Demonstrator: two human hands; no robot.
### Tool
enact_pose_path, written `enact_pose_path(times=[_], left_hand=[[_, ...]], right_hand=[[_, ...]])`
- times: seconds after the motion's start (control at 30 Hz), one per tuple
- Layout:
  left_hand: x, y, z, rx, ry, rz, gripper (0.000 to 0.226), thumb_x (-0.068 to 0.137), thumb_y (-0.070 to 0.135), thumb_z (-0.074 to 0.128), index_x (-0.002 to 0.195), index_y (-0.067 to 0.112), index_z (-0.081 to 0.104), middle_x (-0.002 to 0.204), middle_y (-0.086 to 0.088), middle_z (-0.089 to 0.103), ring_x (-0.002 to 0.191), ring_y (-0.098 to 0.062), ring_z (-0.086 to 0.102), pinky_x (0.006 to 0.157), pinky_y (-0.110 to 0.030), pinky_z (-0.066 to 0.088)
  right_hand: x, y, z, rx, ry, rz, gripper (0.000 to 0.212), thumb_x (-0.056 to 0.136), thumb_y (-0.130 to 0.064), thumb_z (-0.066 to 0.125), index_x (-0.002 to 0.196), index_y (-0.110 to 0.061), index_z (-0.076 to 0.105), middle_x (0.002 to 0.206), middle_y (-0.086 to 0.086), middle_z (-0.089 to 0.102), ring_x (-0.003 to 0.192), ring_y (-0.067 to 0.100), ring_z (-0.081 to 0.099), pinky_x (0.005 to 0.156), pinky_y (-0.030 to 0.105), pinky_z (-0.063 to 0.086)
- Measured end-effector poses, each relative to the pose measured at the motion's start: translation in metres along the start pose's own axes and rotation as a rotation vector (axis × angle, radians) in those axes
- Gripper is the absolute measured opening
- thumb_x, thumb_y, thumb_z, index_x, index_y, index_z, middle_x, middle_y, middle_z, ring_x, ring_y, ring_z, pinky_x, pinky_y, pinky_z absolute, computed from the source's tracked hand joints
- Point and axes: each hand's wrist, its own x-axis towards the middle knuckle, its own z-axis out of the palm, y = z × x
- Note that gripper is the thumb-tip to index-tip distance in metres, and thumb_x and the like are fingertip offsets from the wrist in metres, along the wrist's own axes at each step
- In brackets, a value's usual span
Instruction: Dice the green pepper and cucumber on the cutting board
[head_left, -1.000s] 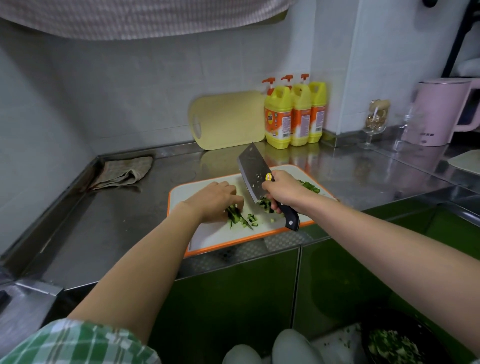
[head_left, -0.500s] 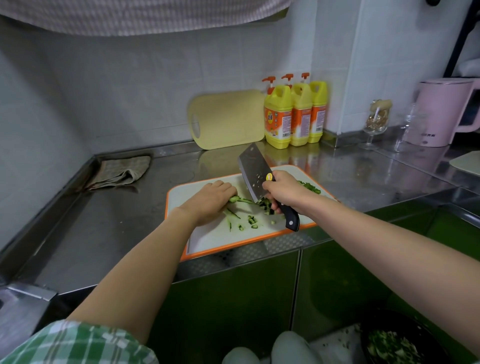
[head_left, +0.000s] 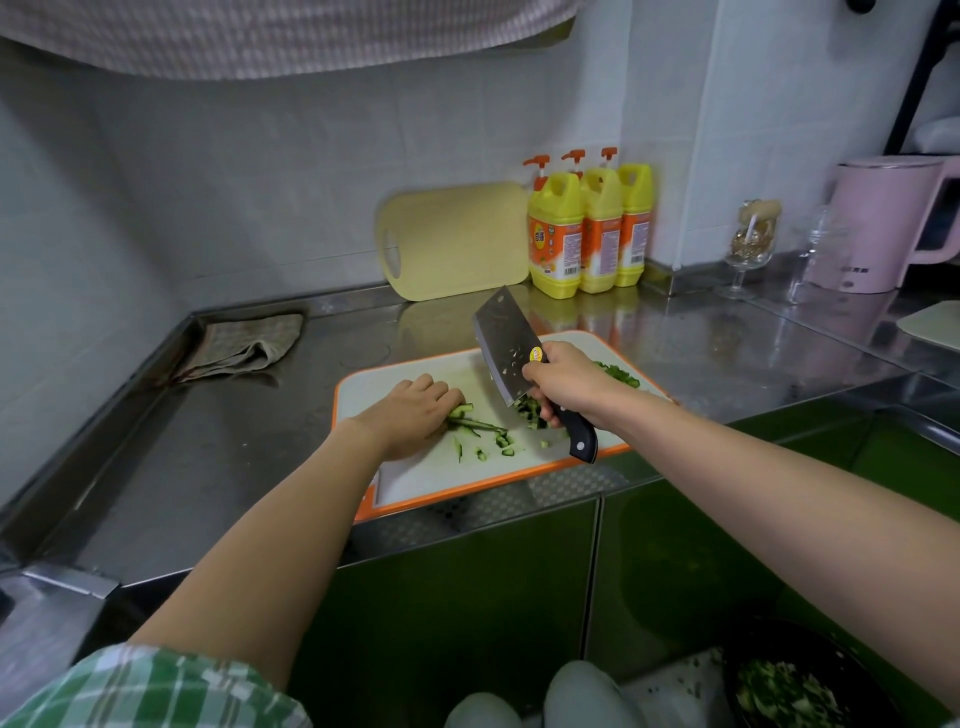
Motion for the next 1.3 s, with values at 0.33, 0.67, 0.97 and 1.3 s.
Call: enact_pose_path(times=[0.33, 0.67, 0.97, 1.3], left_hand=[[0.001, 0.004, -0.003, -0.041, -0.083, -0.074, 0.031, 0.105, 0.034, 0.033, 0.114, 0.006, 0.043, 0.115, -0.014, 0.049, 0.095, -0.025, 0.046, 0.079, -0.032, 0.033], [-0.003, 0.019, -0.007, -0.152, -0.064, -0.247, 0.019, 0.103, 0.021, 0.035, 0.112, 0.006, 0.045, 0.112, -0.016, 0.058, 0.099, -0.032, 0.055, 0.075, -0.034, 0.036], [-0.016, 0.018, -0.017, -0.622, 0.009, -0.486, 0.013, 0.102, 0.018, 0.036, 0.102, 0.005, 0.04, 0.087, -0.011, 0.049, 0.079, -0.027, 0.045, 0.068, -0.035, 0.031], [-0.024, 0.034, -0.021, -0.706, -0.095, -0.405, 0.019, 0.103, 0.022, 0.035, 0.104, 0.004, 0.043, 0.097, -0.015, 0.051, 0.084, -0.027, 0.044, 0.071, -0.035, 0.03]], right_hand=[[0.002, 0.001, 0.0, -0.012, 0.004, 0.016, 0.019, 0.099, -0.008, 0.037, 0.084, -0.015, 0.045, 0.068, 0.009, 0.045, 0.042, 0.016, 0.045, 0.039, 0.025, 0.039], [-0.002, -0.003, 0.009, 0.018, -0.021, 0.024, 0.016, 0.1, -0.01, 0.037, 0.086, -0.014, 0.045, 0.069, 0.008, 0.044, 0.037, 0.013, 0.045, 0.039, 0.023, 0.039], [-0.016, -0.005, 0.015, -0.017, -0.015, 0.017, 0.018, 0.098, -0.008, 0.038, 0.082, -0.012, 0.044, 0.069, 0.01, 0.044, 0.042, 0.017, 0.045, 0.04, 0.024, 0.038], [-0.02, -0.004, 0.006, 0.028, 0.012, 0.032, 0.016, 0.097, -0.006, 0.037, 0.084, -0.013, 0.045, 0.067, 0.008, 0.045, 0.042, 0.016, 0.044, 0.039, 0.024, 0.038]])
